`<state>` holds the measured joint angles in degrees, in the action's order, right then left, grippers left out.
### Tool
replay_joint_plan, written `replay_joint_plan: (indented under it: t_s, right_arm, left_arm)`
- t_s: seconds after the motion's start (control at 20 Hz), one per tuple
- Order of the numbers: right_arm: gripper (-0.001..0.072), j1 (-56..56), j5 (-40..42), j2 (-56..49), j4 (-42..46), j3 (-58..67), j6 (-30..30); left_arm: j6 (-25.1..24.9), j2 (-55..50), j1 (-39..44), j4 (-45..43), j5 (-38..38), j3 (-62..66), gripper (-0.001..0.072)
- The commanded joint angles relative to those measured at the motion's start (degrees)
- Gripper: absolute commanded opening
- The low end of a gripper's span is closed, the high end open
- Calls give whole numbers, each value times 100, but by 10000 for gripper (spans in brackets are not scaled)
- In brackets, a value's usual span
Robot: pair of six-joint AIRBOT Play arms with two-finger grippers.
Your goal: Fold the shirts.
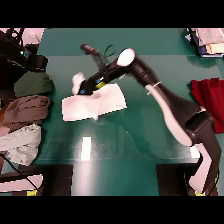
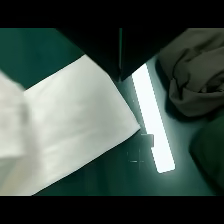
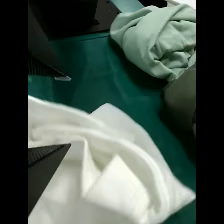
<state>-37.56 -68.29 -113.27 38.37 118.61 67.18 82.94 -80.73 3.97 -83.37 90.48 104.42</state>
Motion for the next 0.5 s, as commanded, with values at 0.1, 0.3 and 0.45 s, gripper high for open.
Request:
replay_joint_plan:
  t_s: [0.1, 0.3, 0.45]
  right_arm:
    - [562, -850, 1344, -197, -201, 20, -903]
    - [559, -271, 341, 560, 1027, -411, -509]
    - [559, 730, 0, 1189, 1427, -1443, -212]
  left_arm:
    - [107, 44, -24, 216, 74, 2, 24]
    - [63, 44, -24, 212, 256, 2, 24]
    - [66, 44, -24, 262, 225, 2, 25]
